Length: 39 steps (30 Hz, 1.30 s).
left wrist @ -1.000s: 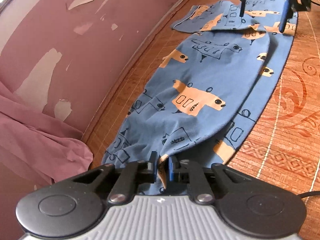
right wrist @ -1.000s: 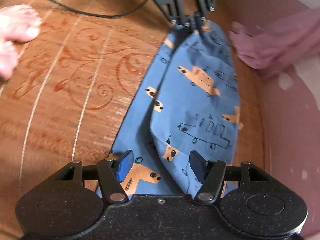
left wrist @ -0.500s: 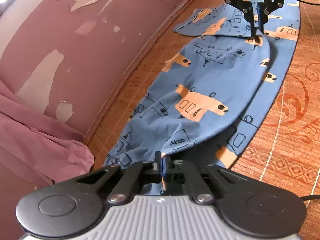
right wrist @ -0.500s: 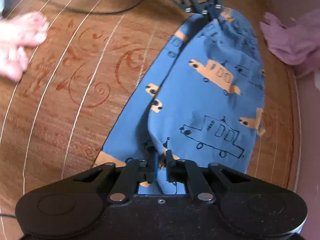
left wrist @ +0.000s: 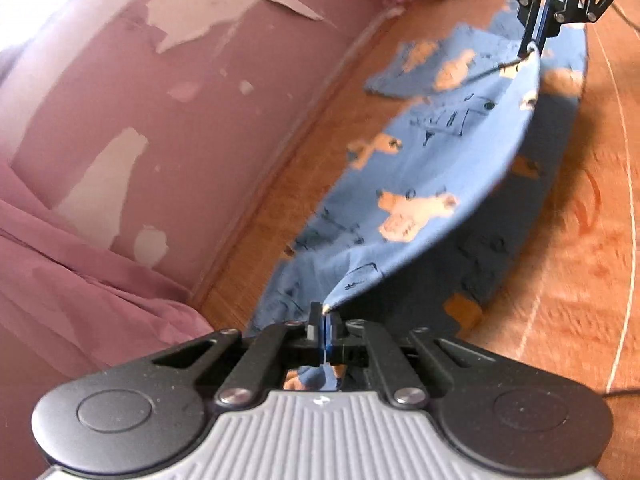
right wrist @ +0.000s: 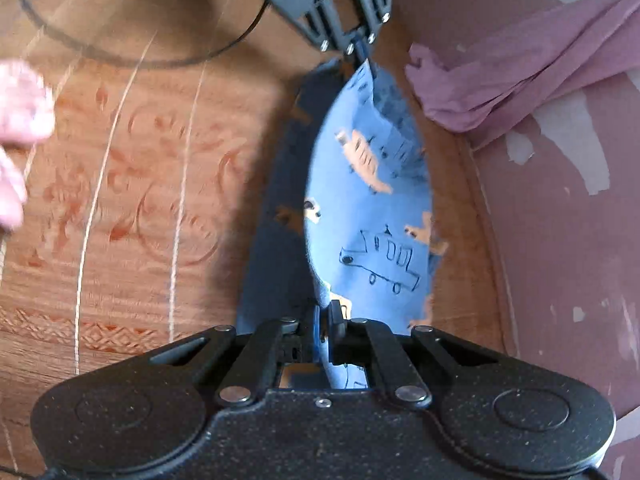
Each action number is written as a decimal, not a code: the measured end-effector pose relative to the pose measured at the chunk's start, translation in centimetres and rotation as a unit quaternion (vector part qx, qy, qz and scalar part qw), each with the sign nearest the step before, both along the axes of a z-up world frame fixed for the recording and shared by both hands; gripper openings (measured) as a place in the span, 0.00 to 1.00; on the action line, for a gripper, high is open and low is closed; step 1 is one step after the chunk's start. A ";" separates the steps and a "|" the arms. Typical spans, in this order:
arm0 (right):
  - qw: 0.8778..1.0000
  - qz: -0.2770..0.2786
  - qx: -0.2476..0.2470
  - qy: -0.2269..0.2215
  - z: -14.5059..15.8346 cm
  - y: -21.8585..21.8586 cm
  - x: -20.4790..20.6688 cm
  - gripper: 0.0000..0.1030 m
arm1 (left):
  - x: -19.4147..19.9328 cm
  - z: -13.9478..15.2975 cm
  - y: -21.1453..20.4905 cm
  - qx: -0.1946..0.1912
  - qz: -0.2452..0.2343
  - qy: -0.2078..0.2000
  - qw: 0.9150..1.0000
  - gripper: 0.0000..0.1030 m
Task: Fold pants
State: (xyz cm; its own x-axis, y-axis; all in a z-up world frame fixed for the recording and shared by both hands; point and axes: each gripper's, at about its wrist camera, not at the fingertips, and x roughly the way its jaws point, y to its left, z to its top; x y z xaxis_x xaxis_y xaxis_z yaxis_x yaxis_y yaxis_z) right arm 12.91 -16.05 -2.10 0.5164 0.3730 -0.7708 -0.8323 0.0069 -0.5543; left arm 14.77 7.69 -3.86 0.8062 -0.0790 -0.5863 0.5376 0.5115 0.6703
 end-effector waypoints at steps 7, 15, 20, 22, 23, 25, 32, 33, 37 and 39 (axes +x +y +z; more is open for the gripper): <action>0.999 -0.035 0.012 0.038 -2.2 -0.1 0.1 0.02 | -0.1 -1.9 0.2 0.016 -0.006 0.042 0.999 0.01; 0.997 -0.059 0.031 0.046 -2.3 -0.6 -0.3 0.10 | 0.0 -2.3 0.2 0.029 -0.017 0.082 0.996 0.03; 0.990 -0.102 0.074 0.056 -0.6 -2.6 0.1 0.65 | -0.6 -0.6 0.3 -0.009 -0.005 0.104 0.994 0.40; 0.984 -0.136 0.101 0.051 0.4 -4.4 -0.3 0.77 | -1.1 0.6 -0.3 -0.054 0.011 0.104 0.993 0.60; 0.980 -0.158 0.111 0.047 0.9 -5.4 -0.5 0.79 | -1.2 1.3 -0.6 -0.083 0.017 0.108 0.991 0.62; 0.971 -0.201 0.123 0.037 1.5 -7.3 -0.7 0.88 | -1.3 2.5 -2.0 -0.151 0.030 0.120 0.981 0.74; 0.906 -0.374 0.198 0.023 3.9 -14.8 0.5 0.99 | 1.1 3.9 -10.0 -0.358 0.021 0.175 0.917 0.92; 0.892 -0.397 0.214 0.027 4.4 -15.7 1.0 0.99 | 1.7 3.9 -11.0 -0.379 0.028 0.179 0.907 0.95; 0.840 -0.451 0.288 0.088 6.4 -18.6 4.2 0.99 | 5.3 2.3 -13.4 -0.457 0.083 0.226 0.856 0.93; 0.820 -0.464 0.315 0.111 7.3 -19.3 6.2 0.99 | 6.9 1.0 -13.5 -0.490 0.123 0.256 0.824 0.86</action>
